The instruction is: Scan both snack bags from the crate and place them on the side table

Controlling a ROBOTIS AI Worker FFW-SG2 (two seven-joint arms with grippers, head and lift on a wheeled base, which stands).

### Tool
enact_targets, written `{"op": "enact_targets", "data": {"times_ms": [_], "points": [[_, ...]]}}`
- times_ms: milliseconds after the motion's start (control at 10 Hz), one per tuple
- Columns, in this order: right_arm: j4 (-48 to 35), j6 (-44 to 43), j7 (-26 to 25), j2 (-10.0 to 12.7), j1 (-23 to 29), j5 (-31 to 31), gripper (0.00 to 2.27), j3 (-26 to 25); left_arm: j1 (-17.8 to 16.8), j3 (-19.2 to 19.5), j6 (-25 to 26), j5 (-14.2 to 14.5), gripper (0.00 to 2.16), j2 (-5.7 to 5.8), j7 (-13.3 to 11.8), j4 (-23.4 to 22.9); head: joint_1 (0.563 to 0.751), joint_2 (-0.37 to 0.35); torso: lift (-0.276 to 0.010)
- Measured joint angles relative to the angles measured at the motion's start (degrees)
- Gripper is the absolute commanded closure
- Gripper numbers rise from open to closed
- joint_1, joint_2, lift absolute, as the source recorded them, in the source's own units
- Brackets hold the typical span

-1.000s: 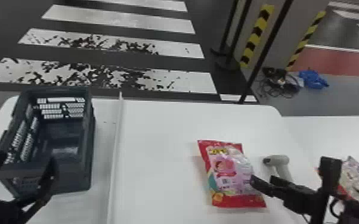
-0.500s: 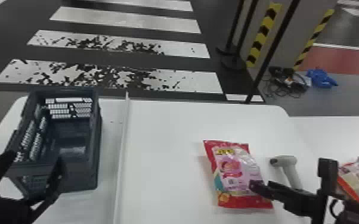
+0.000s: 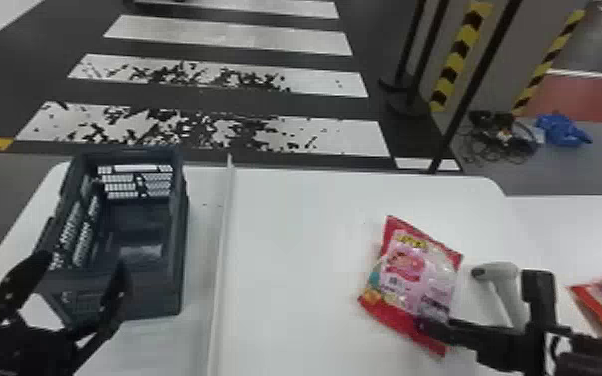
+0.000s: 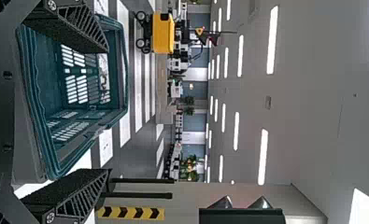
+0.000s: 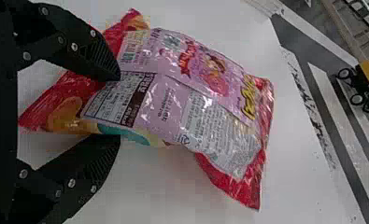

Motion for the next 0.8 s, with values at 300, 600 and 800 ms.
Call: {"op": "enact_targets", "data": {"times_ms": [300, 600, 800], "points": [[2.01, -7.68, -0.46, 0.0, 0.27, 4.06, 2.24, 2.07, -0.02, 0.0, -0.06, 0.0, 0.08, 0.0, 0.0, 0.12, 0.695, -0.114, -0.098], [-3.23, -10.22, -0.4, 0.01, 2.82, 1.72, 2.24, 0.35, -0.19, 0.0, -0.06, 0.06, 0.08, 0.0, 0.01, 0.24, 0.695, -0.129, -0.098], [-8.64, -7.37, -0.71, 0.01, 3.21, -2.24, 2.24, -2.49, -0.25, 0.0, -0.06, 0.04, 0.08, -0.03, 0.0, 0.36, 0.695, -0.155, -0.098]]}}
